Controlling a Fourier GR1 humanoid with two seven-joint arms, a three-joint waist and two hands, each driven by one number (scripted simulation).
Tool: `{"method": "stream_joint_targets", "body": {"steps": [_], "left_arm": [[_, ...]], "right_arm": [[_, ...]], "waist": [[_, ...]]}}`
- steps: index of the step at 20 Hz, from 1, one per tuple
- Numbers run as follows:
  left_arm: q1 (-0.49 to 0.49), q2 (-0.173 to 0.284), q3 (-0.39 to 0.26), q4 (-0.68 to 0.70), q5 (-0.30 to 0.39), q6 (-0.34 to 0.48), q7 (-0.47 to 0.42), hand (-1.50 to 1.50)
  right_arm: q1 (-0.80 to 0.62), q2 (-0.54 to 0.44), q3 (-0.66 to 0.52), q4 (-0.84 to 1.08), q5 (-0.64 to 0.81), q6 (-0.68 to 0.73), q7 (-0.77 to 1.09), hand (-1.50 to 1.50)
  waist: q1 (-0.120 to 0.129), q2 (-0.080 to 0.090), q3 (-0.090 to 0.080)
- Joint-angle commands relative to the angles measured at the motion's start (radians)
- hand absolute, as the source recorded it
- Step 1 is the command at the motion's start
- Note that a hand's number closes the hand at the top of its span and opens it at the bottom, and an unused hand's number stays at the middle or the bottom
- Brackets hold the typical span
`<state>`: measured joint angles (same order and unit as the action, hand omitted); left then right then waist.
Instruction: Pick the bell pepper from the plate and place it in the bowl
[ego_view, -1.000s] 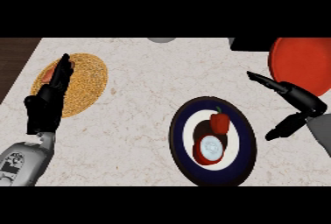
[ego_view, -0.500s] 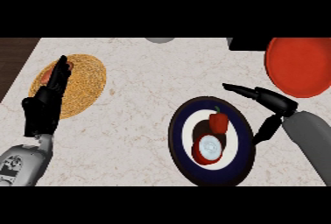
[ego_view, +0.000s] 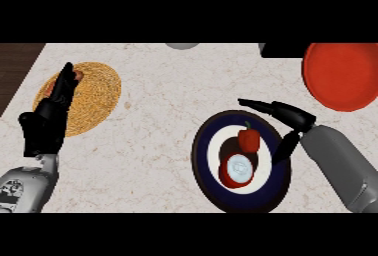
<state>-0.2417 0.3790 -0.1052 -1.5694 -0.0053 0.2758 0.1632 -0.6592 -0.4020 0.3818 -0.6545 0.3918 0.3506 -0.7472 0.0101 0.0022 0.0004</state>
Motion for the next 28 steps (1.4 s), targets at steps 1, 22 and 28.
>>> {"method": "stream_joint_targets", "body": {"steps": [1, 22, 28], "left_arm": [[-0.005, -0.024, 0.001, -0.027, -0.037, -0.003, 0.043, 0.0], [0.071, -0.087, 0.06, -0.091, -0.087, -0.082, 0.023, 0.0], [0.016, -0.068, 0.072, -0.019, -0.068, -0.093, 0.006, 0.0]], "right_arm": [[-0.015, 0.08, -0.007, 0.112, 0.07, -0.045, -0.05, -1.5], [-0.065, 0.158, -0.113, 0.275, 0.205, -0.2, -0.272, 1.5], [-0.304, 0.194, -0.435, 0.29, -0.015, -0.532, 0.412, 1.5]], "waist": [[0.003, 0.001, 0.0], [0.006, 0.001, 0.0], [0.013, 0.0, -0.008]]}}
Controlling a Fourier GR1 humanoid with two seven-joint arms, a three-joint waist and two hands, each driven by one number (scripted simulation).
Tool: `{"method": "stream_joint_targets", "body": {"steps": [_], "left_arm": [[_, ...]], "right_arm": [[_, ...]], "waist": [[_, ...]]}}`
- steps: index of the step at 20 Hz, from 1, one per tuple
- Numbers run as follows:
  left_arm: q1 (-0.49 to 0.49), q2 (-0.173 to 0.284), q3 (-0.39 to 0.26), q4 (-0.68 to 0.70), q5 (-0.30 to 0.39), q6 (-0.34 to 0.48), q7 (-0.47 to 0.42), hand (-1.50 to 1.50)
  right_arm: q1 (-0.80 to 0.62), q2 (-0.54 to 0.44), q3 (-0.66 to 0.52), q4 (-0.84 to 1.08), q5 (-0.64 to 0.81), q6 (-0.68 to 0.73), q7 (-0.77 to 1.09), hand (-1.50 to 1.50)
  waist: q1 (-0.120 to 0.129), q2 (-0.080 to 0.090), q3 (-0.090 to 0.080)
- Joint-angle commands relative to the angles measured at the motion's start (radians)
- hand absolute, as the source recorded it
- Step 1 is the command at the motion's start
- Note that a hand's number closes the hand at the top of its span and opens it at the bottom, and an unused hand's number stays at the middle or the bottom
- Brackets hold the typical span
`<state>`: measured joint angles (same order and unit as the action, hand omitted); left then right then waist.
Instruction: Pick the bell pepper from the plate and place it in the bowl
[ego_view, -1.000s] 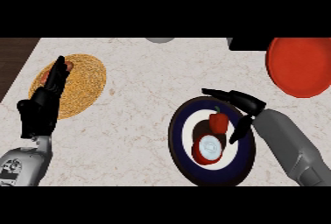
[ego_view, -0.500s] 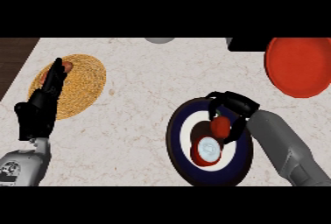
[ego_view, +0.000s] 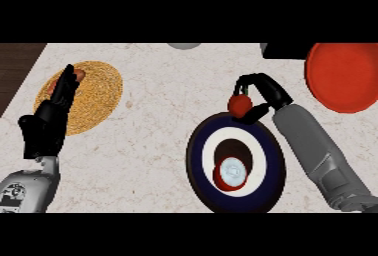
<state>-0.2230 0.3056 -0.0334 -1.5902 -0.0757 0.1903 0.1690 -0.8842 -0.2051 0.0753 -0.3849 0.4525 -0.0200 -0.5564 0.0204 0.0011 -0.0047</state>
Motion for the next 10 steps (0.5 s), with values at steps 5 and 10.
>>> {"method": "stream_joint_targets", "body": {"steps": [5, 10], "left_arm": [[-0.033, -0.011, -0.028, 0.002, -0.007, -0.013, -0.003, 0.0], [-0.023, -0.009, -0.033, -0.002, -0.011, -0.019, -0.015, 0.0]], "right_arm": [[-0.26, 0.031, -0.18, 0.037, -0.051, -0.507, 0.542, 1.5], [-0.402, 0.095, -0.217, 0.03, -0.02, -0.883, 0.698, 1.5]], "waist": [[0.045, 0.011, -0.003], [0.071, 0.016, 0.0]]}}
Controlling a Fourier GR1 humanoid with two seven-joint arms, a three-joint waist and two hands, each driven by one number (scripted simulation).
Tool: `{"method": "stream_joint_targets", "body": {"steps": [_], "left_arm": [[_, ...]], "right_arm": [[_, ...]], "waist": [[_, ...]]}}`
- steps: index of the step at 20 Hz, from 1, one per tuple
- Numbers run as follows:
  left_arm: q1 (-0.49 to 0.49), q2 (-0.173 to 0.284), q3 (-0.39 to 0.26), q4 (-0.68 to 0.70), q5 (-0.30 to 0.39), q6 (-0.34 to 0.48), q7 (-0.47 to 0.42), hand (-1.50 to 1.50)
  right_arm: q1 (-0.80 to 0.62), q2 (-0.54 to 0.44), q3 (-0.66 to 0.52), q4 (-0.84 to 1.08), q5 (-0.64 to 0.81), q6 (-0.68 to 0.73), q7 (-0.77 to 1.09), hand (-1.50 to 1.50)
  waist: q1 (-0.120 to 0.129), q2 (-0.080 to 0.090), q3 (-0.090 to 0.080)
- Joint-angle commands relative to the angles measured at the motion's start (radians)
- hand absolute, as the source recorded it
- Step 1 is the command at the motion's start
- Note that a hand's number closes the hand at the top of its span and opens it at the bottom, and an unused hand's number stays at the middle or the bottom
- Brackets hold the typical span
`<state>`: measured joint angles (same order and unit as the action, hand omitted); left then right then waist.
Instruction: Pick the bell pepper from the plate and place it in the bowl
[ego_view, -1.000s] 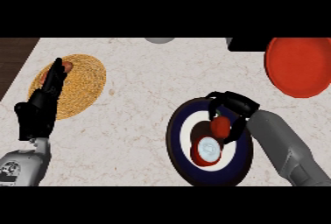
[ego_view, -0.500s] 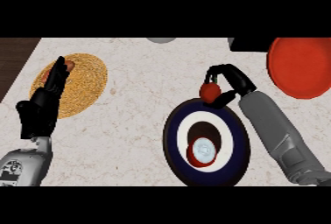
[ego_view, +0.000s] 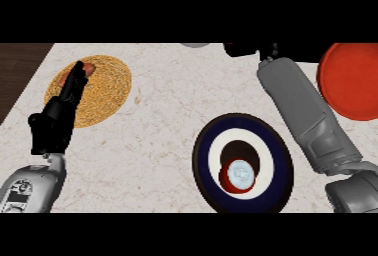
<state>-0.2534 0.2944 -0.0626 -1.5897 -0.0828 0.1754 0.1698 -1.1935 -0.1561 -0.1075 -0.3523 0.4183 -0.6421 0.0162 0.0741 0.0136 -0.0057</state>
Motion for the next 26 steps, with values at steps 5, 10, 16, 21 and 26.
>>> {"method": "stream_joint_targets", "body": {"steps": [5, 10, 16, 21, 26], "left_arm": [[-0.014, -0.011, 0.003, 0.002, -0.003, 0.009, 0.018, 0.0], [0.012, 0.041, 0.057, 0.02, 0.021, -0.023, -0.005, 0.0], [0.004, -0.019, 0.03, 0.011, -0.013, 0.031, 0.038, 0.0], [0.015, -0.021, 0.022, -0.019, -0.04, 0.043, 0.036, 0.0], [0.016, 0.002, 0.047, 0.023, -0.021, 0.002, 0.006, 0.0]], "right_arm": [[-0.189, 0.085, -0.032, 0.035, 0.089, -0.593, 0.228, 1.5], [-0.248, 0.062, -0.033, 0.197, 0.164, -0.757, 0.376, 1.5], [-0.217, 0.008, -0.056, 0.191, 0.157, -0.827, 0.397, 1.5], [-0.109, -0.033, -0.105, 0.06, 0.142, -0.851, 0.369, 1.5], [0.033, -0.125, -0.122, -0.066, 0.109, -0.853, 0.314, 1.5]], "waist": [[-0.016, -0.004, 0.003], [-0.036, -0.011, 0.001], [-0.069, -0.015, 0.005], [-0.072, -0.013, 0.006], [-0.078, -0.011, 0.006]]}}
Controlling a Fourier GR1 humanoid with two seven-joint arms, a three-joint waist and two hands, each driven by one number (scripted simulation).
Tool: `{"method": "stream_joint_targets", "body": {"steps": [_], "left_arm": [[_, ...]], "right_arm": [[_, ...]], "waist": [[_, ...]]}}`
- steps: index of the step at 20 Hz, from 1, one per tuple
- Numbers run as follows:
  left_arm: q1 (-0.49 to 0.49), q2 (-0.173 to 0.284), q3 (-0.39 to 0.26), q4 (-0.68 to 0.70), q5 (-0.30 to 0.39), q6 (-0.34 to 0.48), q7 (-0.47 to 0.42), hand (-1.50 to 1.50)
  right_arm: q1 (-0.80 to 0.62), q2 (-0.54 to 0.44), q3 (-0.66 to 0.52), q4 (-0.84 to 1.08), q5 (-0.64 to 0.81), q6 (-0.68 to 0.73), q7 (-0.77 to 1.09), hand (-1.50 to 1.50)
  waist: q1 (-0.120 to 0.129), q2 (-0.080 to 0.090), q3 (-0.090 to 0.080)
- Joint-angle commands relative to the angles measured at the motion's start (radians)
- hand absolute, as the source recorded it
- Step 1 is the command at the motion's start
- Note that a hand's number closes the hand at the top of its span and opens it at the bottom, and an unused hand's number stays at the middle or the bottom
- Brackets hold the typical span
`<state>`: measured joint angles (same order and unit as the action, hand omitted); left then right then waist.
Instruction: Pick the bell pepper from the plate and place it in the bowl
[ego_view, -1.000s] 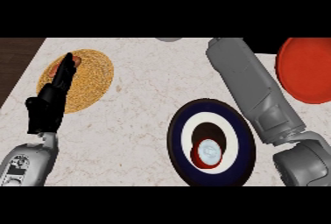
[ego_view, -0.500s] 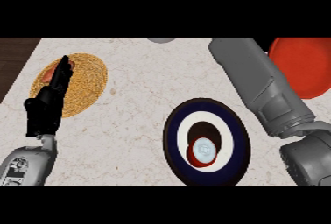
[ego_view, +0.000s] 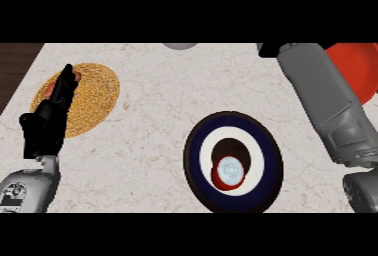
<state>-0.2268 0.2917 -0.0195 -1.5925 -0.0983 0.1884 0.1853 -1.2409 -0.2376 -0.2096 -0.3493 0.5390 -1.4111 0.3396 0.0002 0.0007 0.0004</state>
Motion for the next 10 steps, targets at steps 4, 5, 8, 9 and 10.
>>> {"method": "stream_joint_targets", "body": {"steps": [4, 5, 8, 9, 10], "left_arm": [[-0.019, 0.015, 0.034, 0.035, 0.018, -0.031, -0.02, 0.0], [-0.023, -0.009, 0.002, 0.028, -0.016, -0.006, -0.009, 0.0], [-0.038, -0.034, -0.027, 0.009, -0.052, 0.017, 0.009, 0.0], [-0.017, 0.027, 0.035, -0.026, 0.026, -0.053, 0.025, 0.0], [-0.022, -0.015, -0.003, -0.019, -0.005, -0.025, 0.017, 0.0]], "right_arm": [[0.227, -0.083, -0.046, -0.169, -0.033, -0.085, -0.058, 1.5], [0.278, -0.079, -0.05, -0.222, -0.041, -0.085, -0.067, 1.5], [0.319, -0.147, -0.067, -0.177, -0.057, -0.053, -0.072, 1.5], [0.353, -0.163, -0.082, -0.168, -0.066, -0.06, -0.076, 1.5], [0.32, -0.185, -0.092, -0.092, -0.05, -0.052, -0.072, 1.5]], "waist": [[0.009, 0.008, 0.001], [0.002, 0.005, 0.001], [0.01, 0.008, 0.001], [0.023, 0.01, 0.002], [0.022, 0.01, 0.001]]}}
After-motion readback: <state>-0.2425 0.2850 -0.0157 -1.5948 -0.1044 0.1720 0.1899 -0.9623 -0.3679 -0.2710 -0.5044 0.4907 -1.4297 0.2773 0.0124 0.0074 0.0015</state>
